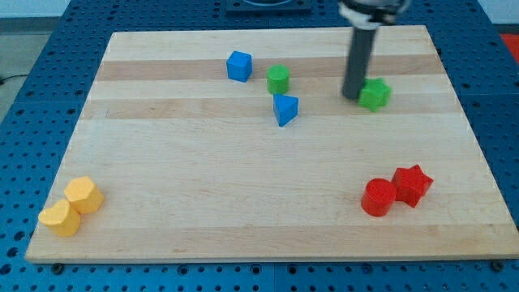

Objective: Move the green circle close to the green star

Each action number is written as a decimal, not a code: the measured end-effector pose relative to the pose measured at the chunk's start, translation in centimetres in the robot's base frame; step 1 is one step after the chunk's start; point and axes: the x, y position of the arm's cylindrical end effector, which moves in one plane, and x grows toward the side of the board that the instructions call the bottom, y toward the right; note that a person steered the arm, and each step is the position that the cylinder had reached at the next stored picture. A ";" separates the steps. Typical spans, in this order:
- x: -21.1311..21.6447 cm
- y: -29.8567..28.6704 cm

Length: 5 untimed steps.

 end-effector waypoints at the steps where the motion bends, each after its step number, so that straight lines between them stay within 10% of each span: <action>1: 1.3 0.6; 5: -3.3 -17.9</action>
